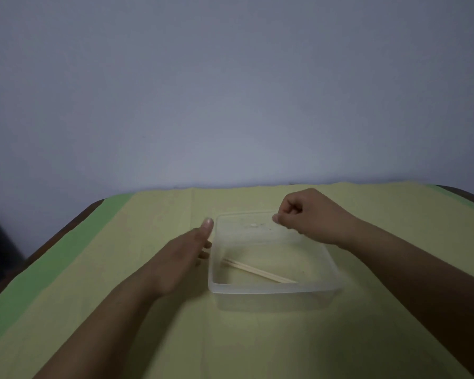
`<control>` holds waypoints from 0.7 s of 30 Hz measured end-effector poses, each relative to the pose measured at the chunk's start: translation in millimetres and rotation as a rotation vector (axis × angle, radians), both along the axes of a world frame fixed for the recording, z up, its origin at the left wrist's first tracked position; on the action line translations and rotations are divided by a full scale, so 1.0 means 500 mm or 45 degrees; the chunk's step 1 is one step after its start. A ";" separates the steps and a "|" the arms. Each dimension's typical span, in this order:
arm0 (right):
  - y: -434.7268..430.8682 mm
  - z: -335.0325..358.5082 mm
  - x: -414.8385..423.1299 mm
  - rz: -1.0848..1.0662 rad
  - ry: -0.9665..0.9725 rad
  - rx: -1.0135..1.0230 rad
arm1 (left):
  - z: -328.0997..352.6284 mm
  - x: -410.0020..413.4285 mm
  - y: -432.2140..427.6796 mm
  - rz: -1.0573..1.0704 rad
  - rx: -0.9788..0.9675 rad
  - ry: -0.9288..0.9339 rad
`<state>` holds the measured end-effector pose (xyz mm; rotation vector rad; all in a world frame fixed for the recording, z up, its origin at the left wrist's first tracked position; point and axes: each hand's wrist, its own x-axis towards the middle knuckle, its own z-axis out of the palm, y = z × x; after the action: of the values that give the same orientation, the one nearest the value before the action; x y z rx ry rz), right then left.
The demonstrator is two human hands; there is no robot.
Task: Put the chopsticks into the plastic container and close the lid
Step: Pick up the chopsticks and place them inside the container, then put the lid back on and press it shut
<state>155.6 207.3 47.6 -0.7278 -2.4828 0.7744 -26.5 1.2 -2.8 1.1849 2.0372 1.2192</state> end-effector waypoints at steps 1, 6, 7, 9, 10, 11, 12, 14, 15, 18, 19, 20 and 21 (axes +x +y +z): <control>0.013 0.000 0.000 -0.034 0.035 -0.035 | 0.001 -0.010 0.010 0.080 0.003 0.011; 0.074 -0.020 -0.010 -0.166 0.050 -0.187 | 0.001 -0.062 0.067 0.290 0.029 -0.093; 0.085 -0.024 -0.013 -0.190 0.062 -0.226 | -0.001 -0.070 0.078 0.312 0.017 -0.126; 0.106 -0.029 -0.019 -0.241 0.098 -0.302 | -0.005 -0.079 0.098 0.340 -0.019 -0.192; 0.115 -0.030 -0.023 -0.266 0.112 -0.328 | -0.008 -0.084 0.108 0.357 -0.041 -0.225; 0.121 -0.032 -0.027 -0.286 0.116 -0.345 | -0.009 -0.088 0.119 0.375 -0.063 -0.252; 0.126 -0.034 -0.031 -0.304 0.108 -0.358 | -0.008 -0.089 0.128 0.393 -0.078 -0.272; 0.134 -0.041 -0.040 -0.332 0.063 -0.384 | -0.006 -0.093 0.145 0.412 -0.104 -0.303; 0.138 -0.045 -0.045 -0.342 0.026 -0.388 | -0.005 -0.095 0.152 0.413 -0.118 -0.316; 0.149 -0.057 -0.058 -0.380 -0.091 -0.362 | -0.002 -0.103 0.170 0.406 -0.180 -0.348; 0.152 -0.061 -0.061 -0.392 -0.119 -0.348 | -0.001 -0.105 0.175 0.406 -0.204 -0.357; 0.154 -0.063 -0.064 -0.402 -0.143 -0.334 | -0.001 -0.108 0.179 0.406 -0.221 -0.362; 0.155 -0.066 -0.066 -0.413 -0.165 -0.325 | 0.000 -0.110 0.182 0.406 -0.233 -0.368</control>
<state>122.7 285.0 14.8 -1.2708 -2.3118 0.9521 -81.3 92.1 -2.9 0.5755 2.1096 1.2316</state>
